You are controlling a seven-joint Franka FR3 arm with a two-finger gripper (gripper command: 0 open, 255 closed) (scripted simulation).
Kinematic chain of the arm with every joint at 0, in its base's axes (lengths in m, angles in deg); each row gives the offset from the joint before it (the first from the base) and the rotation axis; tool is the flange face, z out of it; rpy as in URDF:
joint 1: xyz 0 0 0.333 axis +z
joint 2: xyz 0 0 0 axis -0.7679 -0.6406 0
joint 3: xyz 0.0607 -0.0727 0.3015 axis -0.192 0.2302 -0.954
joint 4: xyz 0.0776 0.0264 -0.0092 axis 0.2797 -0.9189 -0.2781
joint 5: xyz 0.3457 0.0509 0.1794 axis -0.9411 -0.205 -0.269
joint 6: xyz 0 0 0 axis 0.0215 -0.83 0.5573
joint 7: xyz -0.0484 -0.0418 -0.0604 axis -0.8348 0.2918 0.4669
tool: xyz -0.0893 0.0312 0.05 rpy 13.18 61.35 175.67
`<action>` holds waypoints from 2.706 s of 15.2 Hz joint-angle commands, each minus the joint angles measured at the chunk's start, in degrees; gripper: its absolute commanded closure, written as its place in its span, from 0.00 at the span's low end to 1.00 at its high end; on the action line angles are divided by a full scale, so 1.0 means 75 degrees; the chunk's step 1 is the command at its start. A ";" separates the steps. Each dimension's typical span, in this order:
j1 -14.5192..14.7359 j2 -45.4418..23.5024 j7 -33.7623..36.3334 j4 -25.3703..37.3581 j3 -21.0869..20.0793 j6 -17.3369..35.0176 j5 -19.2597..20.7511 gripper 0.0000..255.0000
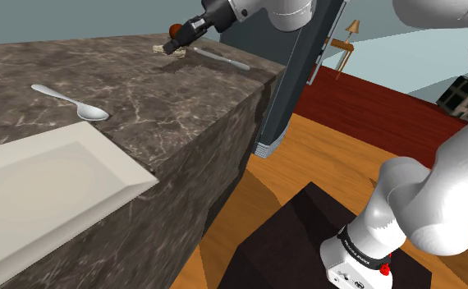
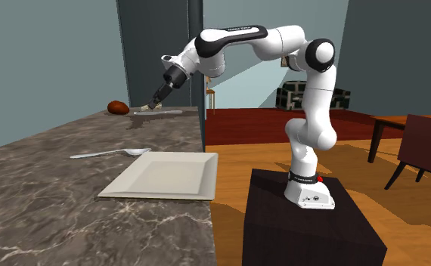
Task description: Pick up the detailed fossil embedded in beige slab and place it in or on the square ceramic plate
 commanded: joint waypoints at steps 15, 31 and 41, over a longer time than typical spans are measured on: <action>0.0733 0.0389 0.3673 -0.0904 -0.2270 0.1969 0.1863 1.00; 0.0769 -0.0664 0.7816 -0.0475 -0.4069 0.2995 0.5110 1.00; 0.0765 -0.0903 0.7981 -0.0946 -0.4086 0.3688 0.5343 1.00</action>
